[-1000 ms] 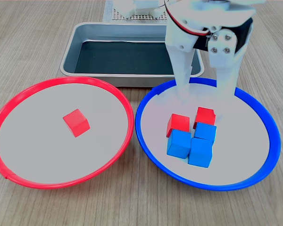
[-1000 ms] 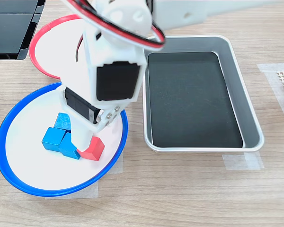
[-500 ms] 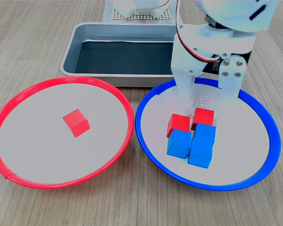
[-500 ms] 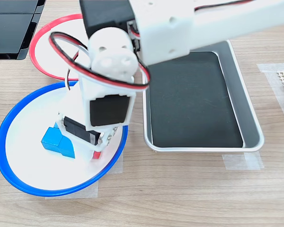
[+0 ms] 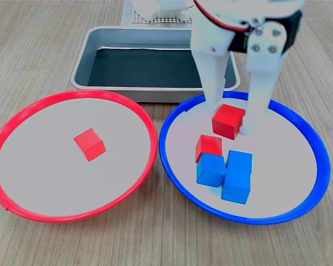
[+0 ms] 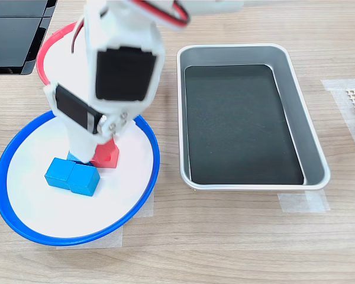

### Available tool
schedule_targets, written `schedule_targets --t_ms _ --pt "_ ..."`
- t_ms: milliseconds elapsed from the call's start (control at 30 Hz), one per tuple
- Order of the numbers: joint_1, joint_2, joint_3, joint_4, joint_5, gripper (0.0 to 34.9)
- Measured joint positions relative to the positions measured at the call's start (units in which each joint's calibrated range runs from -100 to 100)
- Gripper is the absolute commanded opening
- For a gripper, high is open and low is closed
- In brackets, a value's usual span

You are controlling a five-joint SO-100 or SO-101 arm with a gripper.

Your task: Resolve any anomalies and move all blocks to matching dishes

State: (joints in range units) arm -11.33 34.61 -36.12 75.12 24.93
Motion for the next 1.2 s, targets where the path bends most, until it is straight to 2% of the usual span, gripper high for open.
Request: schedule_targets --t_ms 133,167,333,533,633,667,700,733,767,933,1067,1200 --pt "3.5 -2.6 -2.9 2.8 -0.4 0.2" --pt "5.8 -3.4 -3.4 3.3 -0.3 0.2" --pt "12.1 -3.8 -3.6 2.7 1.2 0.2" --pt "21.2 -0.7 -3.8 -3.8 4.6 0.2" --pt "23.2 2.1 -3.8 -8.5 6.3 0.3" --pt "23.5 2.6 -3.8 -9.2 6.4 1.5" --pt "24.2 4.0 -3.8 -10.7 6.8 4.7" --pt "24.7 4.4 -3.8 -11.2 7.0 5.9" --pt "25.0 4.6 -3.8 -11.6 7.0 8.7" --pt "24.6 5.3 -3.8 -13.2 8.8 16.7" --pt "25.4 5.3 -3.8 -12.2 8.8 15.1" --pt "22.1 3.8 -4.3 -6.8 8.3 13.3"
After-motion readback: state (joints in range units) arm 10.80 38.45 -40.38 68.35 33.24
